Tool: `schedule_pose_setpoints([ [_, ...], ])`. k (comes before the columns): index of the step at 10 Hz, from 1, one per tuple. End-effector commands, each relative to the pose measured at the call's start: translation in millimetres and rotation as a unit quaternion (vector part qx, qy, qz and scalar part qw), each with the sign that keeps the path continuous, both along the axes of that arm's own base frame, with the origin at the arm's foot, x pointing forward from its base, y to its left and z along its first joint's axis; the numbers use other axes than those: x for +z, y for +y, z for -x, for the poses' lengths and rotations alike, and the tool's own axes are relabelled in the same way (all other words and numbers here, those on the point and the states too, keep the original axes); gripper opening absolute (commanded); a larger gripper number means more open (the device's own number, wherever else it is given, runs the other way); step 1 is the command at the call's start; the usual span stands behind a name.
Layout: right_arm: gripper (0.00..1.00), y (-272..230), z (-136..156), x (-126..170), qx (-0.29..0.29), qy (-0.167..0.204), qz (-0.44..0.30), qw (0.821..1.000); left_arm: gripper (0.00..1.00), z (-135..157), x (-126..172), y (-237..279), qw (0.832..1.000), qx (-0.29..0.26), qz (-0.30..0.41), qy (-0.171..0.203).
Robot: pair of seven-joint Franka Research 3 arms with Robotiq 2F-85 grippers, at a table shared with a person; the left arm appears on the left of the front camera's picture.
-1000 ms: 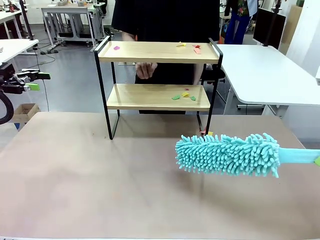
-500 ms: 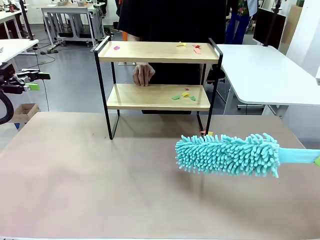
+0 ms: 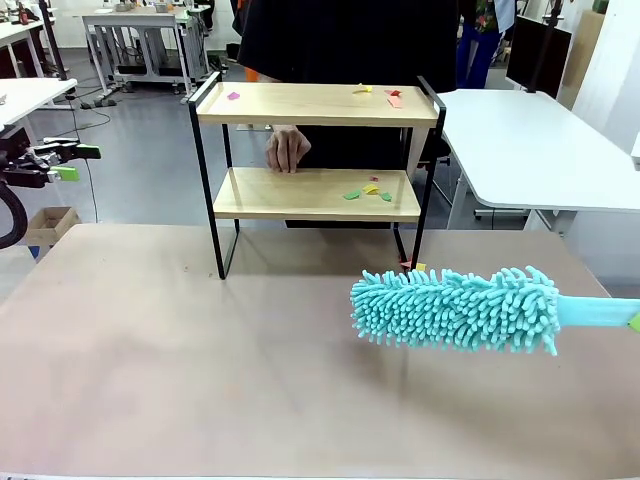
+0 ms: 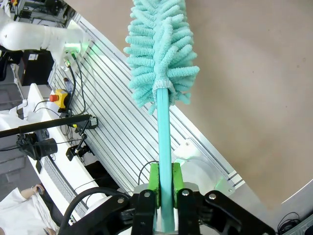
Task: Clean the shelf.
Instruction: Clean the specific section of the Shelf indicated by the human with the Duster.
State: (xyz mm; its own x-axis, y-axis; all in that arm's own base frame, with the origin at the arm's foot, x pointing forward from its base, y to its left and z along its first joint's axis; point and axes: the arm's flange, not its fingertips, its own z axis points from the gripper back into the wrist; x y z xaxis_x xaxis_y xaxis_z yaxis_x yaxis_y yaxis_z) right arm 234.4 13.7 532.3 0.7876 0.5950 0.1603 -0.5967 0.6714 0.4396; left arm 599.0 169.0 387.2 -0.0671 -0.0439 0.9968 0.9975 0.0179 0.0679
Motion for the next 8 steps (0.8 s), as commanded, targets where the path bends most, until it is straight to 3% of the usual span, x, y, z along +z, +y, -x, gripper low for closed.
schedule_pose_setpoints([
  [1, 0.13, -1, -1, 5, 0.001, 0.0, -0.005, 1.0, 1.0, 1, 2, 0, 1.0, -0.002, -0.001, -0.005],
  [6, 0.13, 0, 0, 0, 0.0, 0.0, 0.0, 1.0, 1.0, 1, 2, 0, 1.0, -0.002, -0.001, -0.005],
  [8, 0.13, 29, -9, 20, -0.034, -0.015, -0.01, 0.999, 1.0, 1, 2, 0, 1.0, -0.002, -0.001, -0.005],
])
